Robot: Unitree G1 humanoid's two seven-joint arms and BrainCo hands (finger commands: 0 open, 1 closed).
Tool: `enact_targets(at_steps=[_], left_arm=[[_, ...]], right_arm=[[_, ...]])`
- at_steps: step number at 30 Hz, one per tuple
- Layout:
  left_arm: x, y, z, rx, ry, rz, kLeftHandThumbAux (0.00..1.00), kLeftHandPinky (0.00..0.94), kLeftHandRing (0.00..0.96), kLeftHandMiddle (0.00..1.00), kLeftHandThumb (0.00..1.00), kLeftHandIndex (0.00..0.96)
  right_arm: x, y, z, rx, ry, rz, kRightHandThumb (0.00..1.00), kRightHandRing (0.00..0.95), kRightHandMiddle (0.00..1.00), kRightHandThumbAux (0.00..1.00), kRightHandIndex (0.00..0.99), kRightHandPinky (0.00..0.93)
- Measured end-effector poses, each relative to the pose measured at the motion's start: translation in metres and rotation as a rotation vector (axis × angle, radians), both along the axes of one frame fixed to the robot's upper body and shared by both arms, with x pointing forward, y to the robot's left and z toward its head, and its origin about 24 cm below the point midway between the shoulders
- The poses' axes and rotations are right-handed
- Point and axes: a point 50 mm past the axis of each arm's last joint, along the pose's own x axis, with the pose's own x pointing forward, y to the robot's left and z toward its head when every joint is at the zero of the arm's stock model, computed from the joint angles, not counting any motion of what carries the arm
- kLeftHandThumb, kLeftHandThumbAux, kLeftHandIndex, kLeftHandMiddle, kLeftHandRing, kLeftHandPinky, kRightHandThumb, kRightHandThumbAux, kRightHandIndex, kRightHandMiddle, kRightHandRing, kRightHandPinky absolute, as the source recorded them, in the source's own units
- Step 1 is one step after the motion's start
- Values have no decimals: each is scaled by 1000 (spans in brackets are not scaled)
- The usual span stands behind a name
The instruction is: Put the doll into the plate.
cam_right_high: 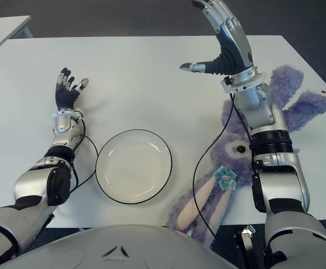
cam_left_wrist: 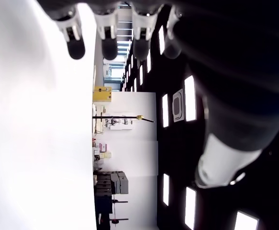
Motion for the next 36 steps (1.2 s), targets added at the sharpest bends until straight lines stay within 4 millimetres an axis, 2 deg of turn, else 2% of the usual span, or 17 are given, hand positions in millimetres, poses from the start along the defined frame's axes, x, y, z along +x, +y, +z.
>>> enact_targets(at_steps=[10,18,36], left_arm=[[0,-2,0,9,2,-1,775,22,0,15,29,34],[1,-2,0,9,2,-2,763,28,0,17,44,38],[1,-4,0,11,1,-7,772,41,0,8,74,39]], right_arm=[[-4,-11,18,24,-73,15,93,95,111,652,49,90],[-1,-23,45,25,-114,-31,118,97,122,611,63,87],[-3,-45,81,-20,-124,-171,79,111,139,572,69,109]])
